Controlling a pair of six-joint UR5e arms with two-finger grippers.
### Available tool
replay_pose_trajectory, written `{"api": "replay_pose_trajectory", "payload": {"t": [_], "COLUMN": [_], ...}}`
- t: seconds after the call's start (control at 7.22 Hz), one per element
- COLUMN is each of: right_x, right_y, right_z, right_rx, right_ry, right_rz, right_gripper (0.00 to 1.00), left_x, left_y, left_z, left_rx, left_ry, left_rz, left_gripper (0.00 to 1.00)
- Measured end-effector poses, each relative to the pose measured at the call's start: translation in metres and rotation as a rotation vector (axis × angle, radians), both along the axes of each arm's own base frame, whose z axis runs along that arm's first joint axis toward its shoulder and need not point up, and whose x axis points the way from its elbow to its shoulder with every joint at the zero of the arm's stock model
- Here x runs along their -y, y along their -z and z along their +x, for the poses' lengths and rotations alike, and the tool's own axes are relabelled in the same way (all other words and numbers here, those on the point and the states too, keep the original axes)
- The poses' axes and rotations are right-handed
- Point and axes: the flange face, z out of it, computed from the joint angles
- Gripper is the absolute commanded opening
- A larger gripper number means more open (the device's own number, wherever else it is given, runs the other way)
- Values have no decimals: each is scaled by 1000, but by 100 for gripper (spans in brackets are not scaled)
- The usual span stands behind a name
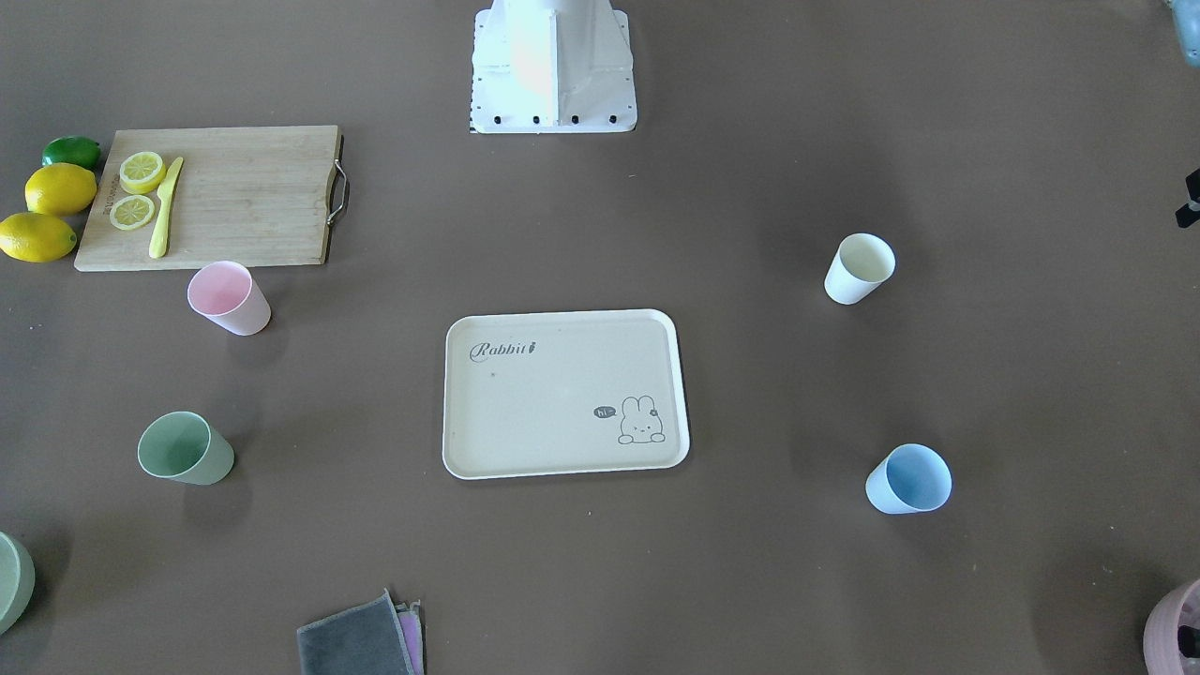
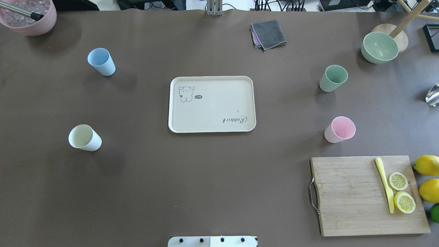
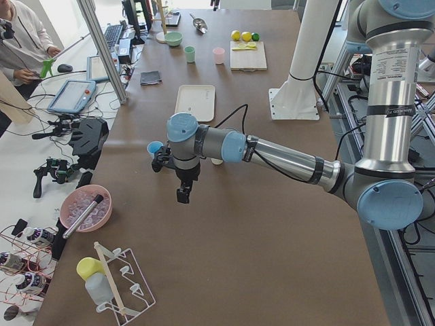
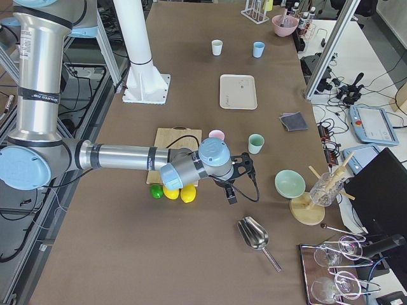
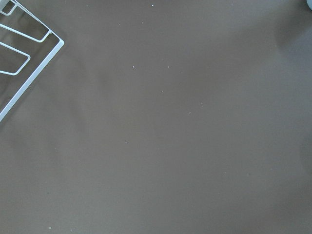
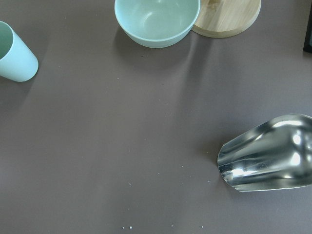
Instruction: Place all cups on tray
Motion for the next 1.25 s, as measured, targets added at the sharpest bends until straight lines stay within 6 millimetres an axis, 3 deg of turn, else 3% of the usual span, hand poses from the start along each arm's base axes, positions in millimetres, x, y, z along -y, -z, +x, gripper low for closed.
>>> {"api": "replay_pose_trajectory", "payload": {"t": [0.83, 1.11, 1.25], "right_x": [-2, 3, 6], "right_y": [-1, 15, 30], "right_z": [-6, -26, -46], "right_rx": [2, 16, 29], "right_ry": [13, 25, 27], "right_rz": [0, -5, -23], "right_gripper": [100, 100, 100], "left_x": [-1, -1, -1], "left_y": [5, 6, 7], "left_z": [1, 2, 3], "left_rx": [-2, -4, -5], "left_ry": [-2, -5, -5], "left_rz": [15, 20, 22], "left_gripper": [98, 98, 98]}}
